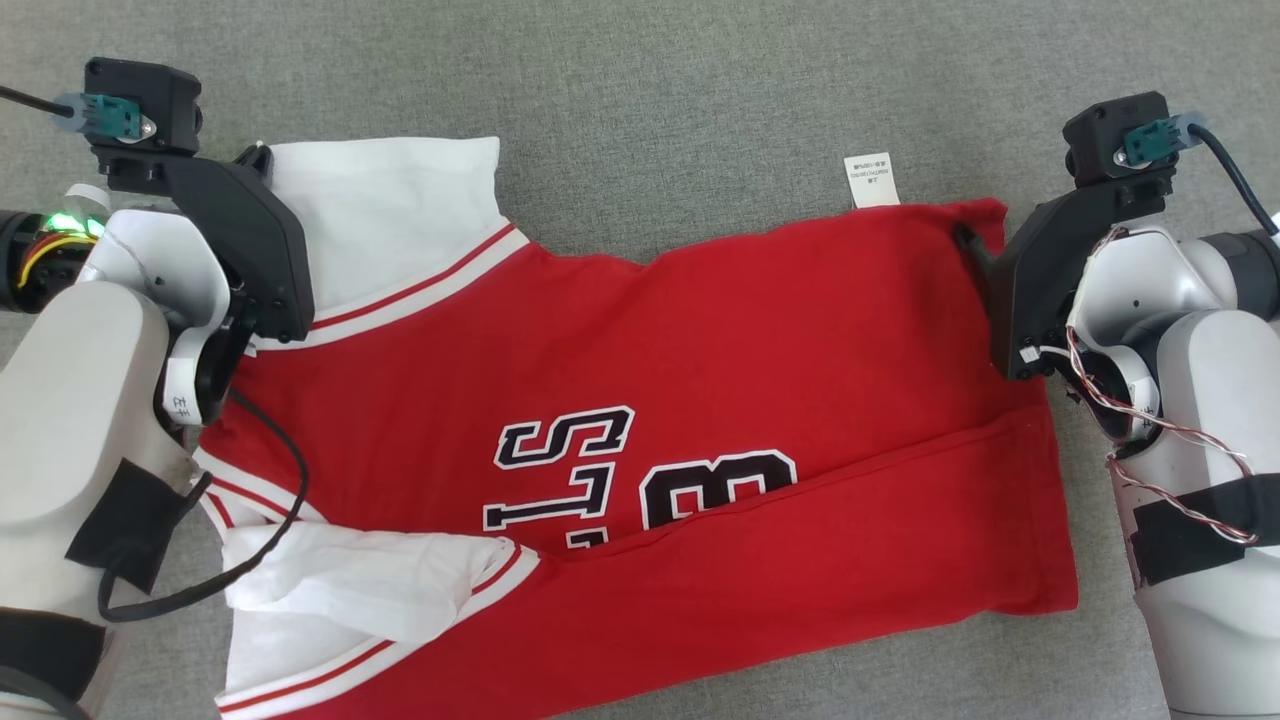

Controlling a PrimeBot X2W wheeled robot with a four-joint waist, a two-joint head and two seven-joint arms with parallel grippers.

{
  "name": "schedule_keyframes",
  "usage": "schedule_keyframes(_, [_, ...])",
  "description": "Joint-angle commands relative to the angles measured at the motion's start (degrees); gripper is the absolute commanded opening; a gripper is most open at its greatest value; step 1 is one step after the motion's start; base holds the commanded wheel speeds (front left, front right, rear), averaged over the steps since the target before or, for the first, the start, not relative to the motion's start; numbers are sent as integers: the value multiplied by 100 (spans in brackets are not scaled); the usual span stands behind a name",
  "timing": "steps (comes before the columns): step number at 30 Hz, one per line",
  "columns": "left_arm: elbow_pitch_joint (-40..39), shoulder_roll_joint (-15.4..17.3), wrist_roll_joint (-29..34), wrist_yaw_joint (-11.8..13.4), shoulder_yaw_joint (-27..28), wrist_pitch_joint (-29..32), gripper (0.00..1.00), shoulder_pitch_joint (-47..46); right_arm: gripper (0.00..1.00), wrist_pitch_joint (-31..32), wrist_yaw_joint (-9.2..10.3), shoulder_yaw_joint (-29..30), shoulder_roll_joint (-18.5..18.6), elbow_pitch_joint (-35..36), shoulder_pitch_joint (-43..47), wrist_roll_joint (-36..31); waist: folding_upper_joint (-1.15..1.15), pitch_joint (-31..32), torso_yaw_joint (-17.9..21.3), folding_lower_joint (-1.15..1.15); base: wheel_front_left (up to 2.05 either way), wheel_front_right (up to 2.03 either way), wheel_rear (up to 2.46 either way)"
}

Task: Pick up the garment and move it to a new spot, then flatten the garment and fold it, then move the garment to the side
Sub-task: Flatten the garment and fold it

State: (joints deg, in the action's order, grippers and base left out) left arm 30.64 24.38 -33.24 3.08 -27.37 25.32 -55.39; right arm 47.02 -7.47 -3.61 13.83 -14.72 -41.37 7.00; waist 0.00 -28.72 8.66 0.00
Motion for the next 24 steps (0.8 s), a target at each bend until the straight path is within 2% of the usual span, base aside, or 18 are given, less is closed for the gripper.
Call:
schedule_keyframes(1, [-6, 36, -28, 8, -14, 30, 0, 80, 100, -100, -6, -53, 29, -20, -44, 42, 0, -2, 4, 0, 0, 0, 0])
schedule_keyframes(3, [-8, 52, -38, 12, -16, 42, 0, 55, 99, -227, -7, -151, 42, -73, -132, 66, 0, -9, 7, 0, 0, 0, 0])
schedule_keyframes(4, [-10, 59, -43, 17, -18, 42, 0, 44, 81, -239, -7, -217, 54, -146, -157, 69, 0, -13, 9, 0, 0, 0, 0])
schedule_keyframes(5, [-10, 59, -43, 17, -18, 42, 0, 44, 81, -239, -7, -217, 54, -146, -157, 69, 0, -13, 9, 0, 0, 0, 0])
schedule_keyframes(6, [-13, 57, -45, 23, -24, 52, 0, 36, 56, -228, -7, -304, 84, -225, -174, 72, 0, -17, 7, 0, 0, 0, 0])
schedule_keyframes(8, [-22, 39, -51, 30, -37, 46, 0, 27, 40, -233, -7, -434, 126, -391, -250, 97, 0, -22, -2, 0, 0, 0, 0])
schedule_keyframes(9, [-29, 25, -51, 25, -46, 41, 0, 28, 28, -221, -6, -500, 150, -467, -277, 107, 0, -22, -10, 0, 0, 0, 0])
schedule_keyframes(10, [-46, 7, -59, -5, -58, 13, 0, 33, 0, -255, -6, -536, 165, -529, -296, 122, 0, -21, -24, 0, 0, 0, 0])
schedule_keyframes(14, [-143, -55, -148, -83, 0, -194, 0, 77, 0, -462, -7, -589, 209, -684, -363, 117, 0, 14, -92, 0, 0, 0, 0])
schedule_keyframes(18, [-326, -155, -535, -231, 297, -574, 0, 248, 0, -702, -7, -540, 253, -661, -295, 88, 0, 127, -161, 0, 0, 0, 0])
schedule_keyframes(24, [-860, -71, -974, -501, 650, -1032, 0, 681, 0, -1044, -7, -316, 230, -552, -16, 205, 0, 436, -317, 0, 0, 0, 0])
